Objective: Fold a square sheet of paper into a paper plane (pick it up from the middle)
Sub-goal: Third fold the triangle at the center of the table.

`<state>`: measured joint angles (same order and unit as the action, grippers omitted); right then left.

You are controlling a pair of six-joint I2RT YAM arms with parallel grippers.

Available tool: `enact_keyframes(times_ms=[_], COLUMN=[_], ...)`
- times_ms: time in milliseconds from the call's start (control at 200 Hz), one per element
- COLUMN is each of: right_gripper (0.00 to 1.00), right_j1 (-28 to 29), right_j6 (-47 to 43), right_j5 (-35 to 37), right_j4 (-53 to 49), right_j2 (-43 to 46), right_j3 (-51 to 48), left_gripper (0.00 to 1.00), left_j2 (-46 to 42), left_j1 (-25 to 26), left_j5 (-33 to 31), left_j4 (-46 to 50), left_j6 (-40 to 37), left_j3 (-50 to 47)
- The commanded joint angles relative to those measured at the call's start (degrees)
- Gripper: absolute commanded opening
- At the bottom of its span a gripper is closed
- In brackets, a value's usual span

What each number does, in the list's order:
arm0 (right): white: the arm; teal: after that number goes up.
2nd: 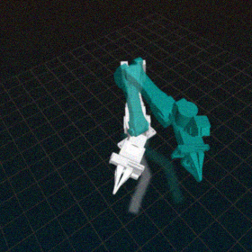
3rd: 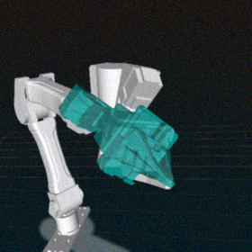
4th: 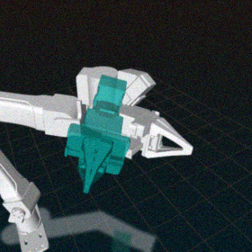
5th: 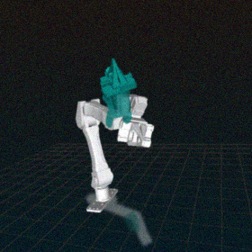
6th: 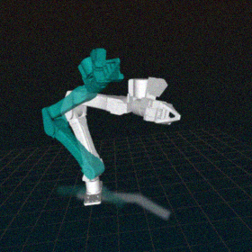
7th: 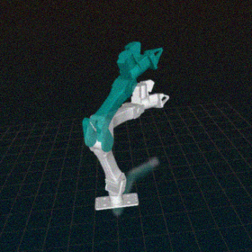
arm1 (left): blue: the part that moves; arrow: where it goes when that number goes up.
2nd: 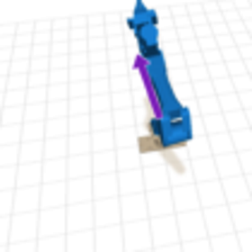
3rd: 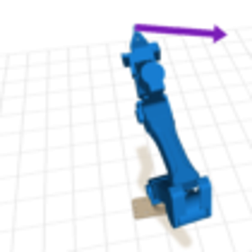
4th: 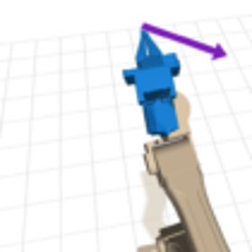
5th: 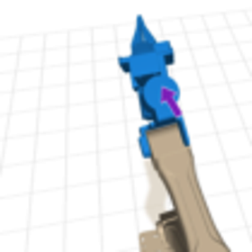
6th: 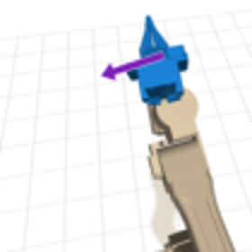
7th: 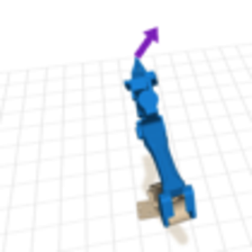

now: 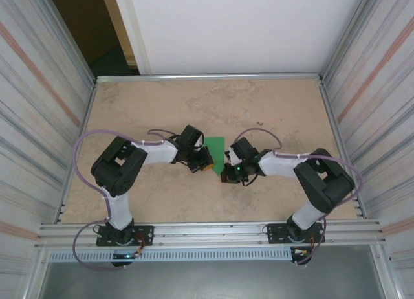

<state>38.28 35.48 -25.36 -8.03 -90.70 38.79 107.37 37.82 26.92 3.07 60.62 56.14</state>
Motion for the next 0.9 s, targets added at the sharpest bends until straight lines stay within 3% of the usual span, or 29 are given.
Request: enact_keyframes(times_ms=[0,175,546,897], right_gripper=[0.05,0.06,0.0,0.0], right_j1=[0.5,0.4,0.8,0.5], right_j6=[-1.3,-1.5,-0.4,-0.6], right_j5=[1.2,4.1,5.8,7.2], right_j4=[-7.3,-6.9,-2.6,-2.1], right_j2=[5.1,12.0,-1.9,-8.2], right_j3=[-3.4,-0.2,10.4,9.8], left_gripper=[0.06,0.06,0.06,0.06], left_j2=[4.2,4.0,4.2,3.5], left_j1=[-0.7,-0.7,-0.4,-0.3], left_j5=[-5.0,-4.6,-3.7,-3.2], left_j4=[7.4,7.3,7.1,7.0], left_j6=[-1.4,-1.7,-2.1,-2.5], left_j3=[-2.4,-1.7,-1.1,-0.8])
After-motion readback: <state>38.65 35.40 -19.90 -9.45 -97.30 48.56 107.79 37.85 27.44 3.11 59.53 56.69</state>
